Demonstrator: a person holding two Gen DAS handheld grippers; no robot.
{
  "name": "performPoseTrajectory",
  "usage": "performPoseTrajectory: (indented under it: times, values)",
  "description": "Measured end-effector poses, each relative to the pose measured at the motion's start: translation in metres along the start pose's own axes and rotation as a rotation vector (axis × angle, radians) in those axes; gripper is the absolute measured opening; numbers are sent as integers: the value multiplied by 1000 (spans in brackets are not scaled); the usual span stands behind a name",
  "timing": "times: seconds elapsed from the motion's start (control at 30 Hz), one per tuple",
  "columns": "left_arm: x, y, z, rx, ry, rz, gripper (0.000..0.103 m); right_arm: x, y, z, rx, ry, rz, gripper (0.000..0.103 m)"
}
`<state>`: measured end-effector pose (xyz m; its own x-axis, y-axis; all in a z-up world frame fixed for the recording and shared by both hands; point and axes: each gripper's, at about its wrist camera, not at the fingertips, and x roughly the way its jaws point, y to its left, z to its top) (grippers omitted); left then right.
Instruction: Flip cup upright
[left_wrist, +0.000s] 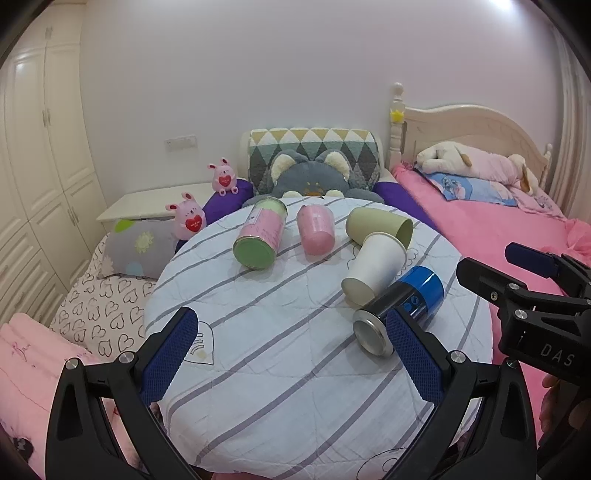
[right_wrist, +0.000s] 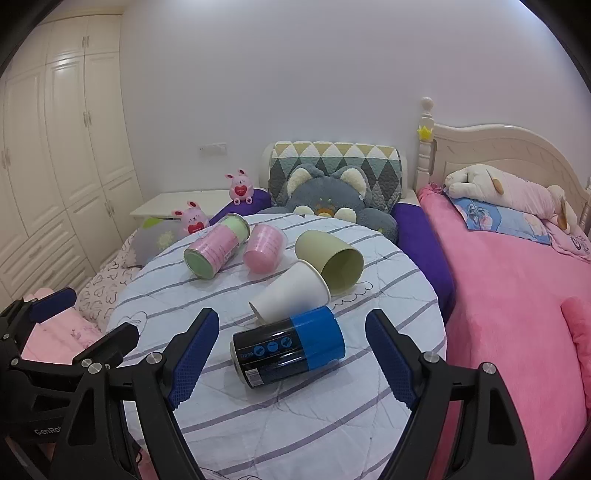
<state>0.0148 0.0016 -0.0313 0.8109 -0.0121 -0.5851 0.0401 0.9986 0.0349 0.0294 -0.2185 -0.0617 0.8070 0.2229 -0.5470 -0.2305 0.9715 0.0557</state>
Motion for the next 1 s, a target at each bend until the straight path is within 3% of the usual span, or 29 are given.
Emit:
performPoseTrajectory:
  times: [0.63,1.0]
  values:
    - [5,-3,-3,14,18,18,103,4,0,0,6,5,4,83]
    - [15,-28,-1,58,56,6,103,8,-27,-7,53,15,-9,83]
